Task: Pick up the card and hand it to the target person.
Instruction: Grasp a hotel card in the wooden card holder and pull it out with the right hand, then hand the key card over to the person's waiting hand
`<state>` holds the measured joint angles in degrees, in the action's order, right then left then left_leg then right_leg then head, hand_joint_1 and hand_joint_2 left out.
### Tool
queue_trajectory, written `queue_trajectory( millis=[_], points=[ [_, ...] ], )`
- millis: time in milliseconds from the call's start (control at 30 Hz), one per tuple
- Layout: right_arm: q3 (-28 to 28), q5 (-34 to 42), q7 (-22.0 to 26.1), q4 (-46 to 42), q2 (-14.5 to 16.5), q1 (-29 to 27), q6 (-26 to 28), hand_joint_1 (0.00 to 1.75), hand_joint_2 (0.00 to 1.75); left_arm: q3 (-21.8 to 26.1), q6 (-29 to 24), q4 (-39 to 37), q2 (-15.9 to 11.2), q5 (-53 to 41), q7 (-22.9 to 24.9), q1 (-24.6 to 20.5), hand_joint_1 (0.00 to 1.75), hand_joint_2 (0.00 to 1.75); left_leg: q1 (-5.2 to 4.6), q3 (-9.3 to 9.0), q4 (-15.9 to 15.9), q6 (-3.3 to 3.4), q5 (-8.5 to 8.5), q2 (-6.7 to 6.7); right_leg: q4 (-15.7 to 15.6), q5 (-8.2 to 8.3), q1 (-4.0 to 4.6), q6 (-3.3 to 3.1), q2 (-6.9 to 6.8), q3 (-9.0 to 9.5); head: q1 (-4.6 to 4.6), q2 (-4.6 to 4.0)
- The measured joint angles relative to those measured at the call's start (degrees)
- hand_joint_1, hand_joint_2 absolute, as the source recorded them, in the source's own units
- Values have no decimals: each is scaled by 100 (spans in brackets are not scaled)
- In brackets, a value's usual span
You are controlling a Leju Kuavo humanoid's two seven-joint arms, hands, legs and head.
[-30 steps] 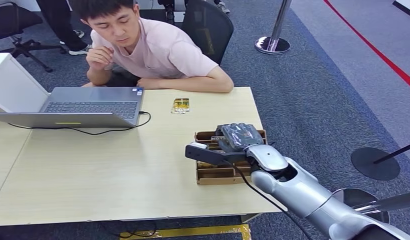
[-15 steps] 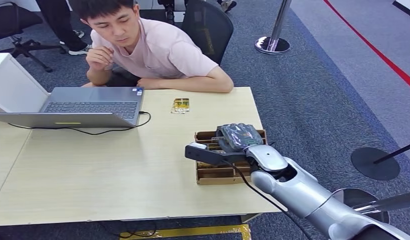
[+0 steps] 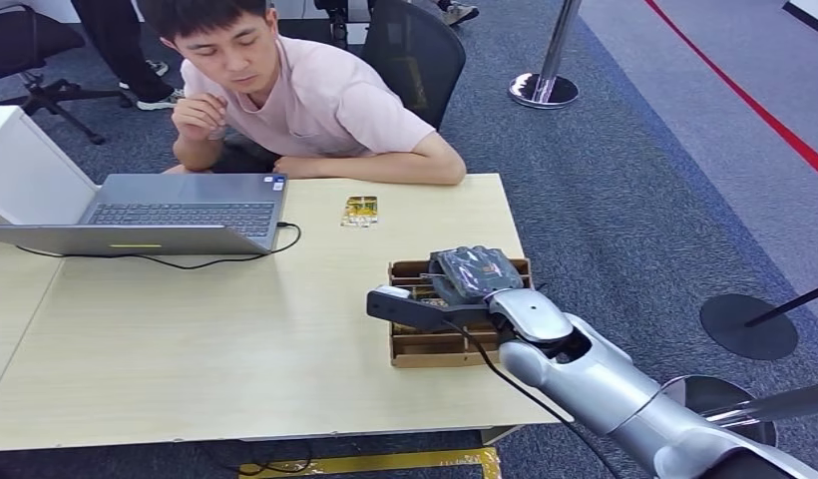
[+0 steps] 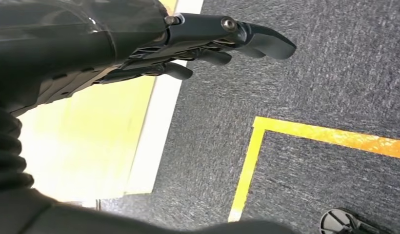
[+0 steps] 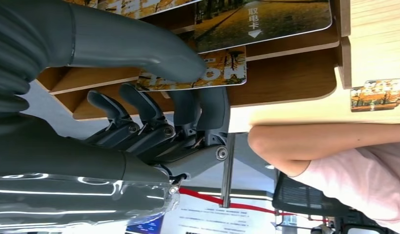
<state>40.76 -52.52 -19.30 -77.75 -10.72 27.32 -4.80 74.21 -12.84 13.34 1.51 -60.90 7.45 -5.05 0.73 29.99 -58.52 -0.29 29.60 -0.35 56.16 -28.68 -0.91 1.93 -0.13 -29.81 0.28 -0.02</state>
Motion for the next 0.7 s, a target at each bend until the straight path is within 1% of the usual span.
queue_trajectory(
  millis=[167, 333, 567, 633, 700],
  points=[
    [-4, 43, 63, -4, 7, -2, 70, 150, 175, 33, -18, 1, 0, 21, 1, 0, 0, 175, 0, -1, 0, 0, 0, 0, 0, 0, 0, 0, 0, 0, 0, 1],
    [-86, 280, 367, -173, 7, -37, 448, 150, 175, 104, -9, 0, 0, 55, -8, 1, 0, 175, 0, 0, -1, 0, -1, 0, 0, 0, 0, 0, 0, -1, 0, 1],
    [-626, 621, 1020, -1055, 1, -224, 1291, 150, 175, 132, 8, -1, 2, 57, -84, 4, 0, 175, 0, 1, -1, 0, -1, 0, 0, 0, 0, 0, 0, -2, 0, -1],
    [-786, 671, 1151, -1292, 1, -260, 1462, 150, 175, 130, 8, 0, 2, 43, -86, 3, 0, 175, 0, 1, -1, 0, -1, 0, -1, 0, 0, 0, 0, -2, 0, -1],
    [-888, 611, 1224, -1442, 2, -272, 1523, 150, 175, 129, 15, 0, 2, 17, -92, 1, 0, 175, 0, 0, -1, 0, -1, 0, -1, 0, 0, 0, 0, -1, 0, -1]
  ],
)
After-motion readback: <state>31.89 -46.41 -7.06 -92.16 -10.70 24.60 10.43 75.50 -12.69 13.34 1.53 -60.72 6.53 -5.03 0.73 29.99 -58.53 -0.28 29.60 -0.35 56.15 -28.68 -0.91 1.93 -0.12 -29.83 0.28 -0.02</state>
